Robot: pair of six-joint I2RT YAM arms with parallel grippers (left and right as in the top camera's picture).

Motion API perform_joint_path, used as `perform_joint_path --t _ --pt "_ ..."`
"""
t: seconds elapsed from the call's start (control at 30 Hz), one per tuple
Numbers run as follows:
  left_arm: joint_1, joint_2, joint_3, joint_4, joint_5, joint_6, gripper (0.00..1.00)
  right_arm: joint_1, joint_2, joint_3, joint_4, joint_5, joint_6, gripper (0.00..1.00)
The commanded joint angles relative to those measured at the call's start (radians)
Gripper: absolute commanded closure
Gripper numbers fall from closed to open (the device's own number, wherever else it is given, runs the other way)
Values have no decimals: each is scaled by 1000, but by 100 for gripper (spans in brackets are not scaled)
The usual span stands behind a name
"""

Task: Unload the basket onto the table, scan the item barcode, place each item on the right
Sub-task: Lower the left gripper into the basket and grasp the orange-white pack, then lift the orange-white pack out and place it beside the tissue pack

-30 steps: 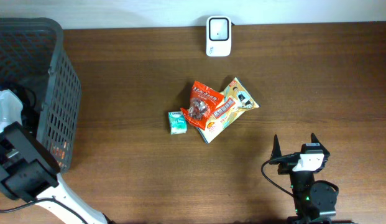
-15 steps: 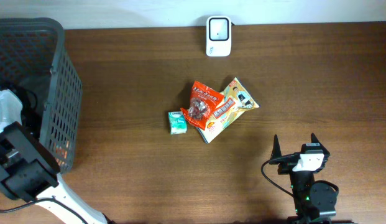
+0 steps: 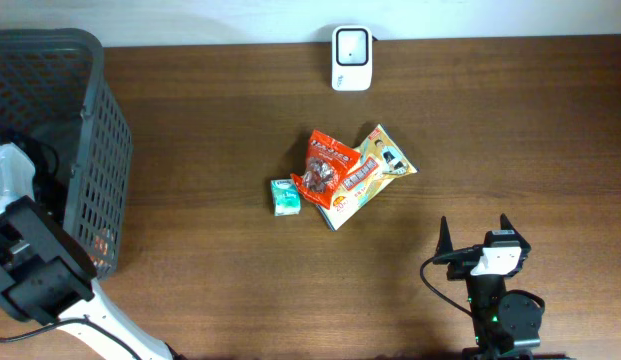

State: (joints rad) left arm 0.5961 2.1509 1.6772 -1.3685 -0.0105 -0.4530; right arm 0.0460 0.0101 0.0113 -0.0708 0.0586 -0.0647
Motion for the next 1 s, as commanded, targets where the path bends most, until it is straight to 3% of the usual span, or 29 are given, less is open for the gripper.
perform_joint_path --t 0.0,0.2,0.37,0.5,0.73,0.97 --pt "6 11 44 -6 12 -1 100 6 -6 -6 -8 -5 -6 2" --pt "7 11 315 -150 58 -2 100 6 -6 -6 -8 -5 -6 2" --pt "2 9 694 -320 75 -2 100 6 -6 -6 -8 -5 -6 2" --pt "-14 -41 919 -320 97 20 100 6 -6 -6 -8 -5 -6 2" --pt "-123 -232 971 -320 101 21 100 6 -6 -6 -8 -5 -6 2" --pt "-413 -346 970 -319 101 21 100 6 -6 -6 -8 -5 -6 2"
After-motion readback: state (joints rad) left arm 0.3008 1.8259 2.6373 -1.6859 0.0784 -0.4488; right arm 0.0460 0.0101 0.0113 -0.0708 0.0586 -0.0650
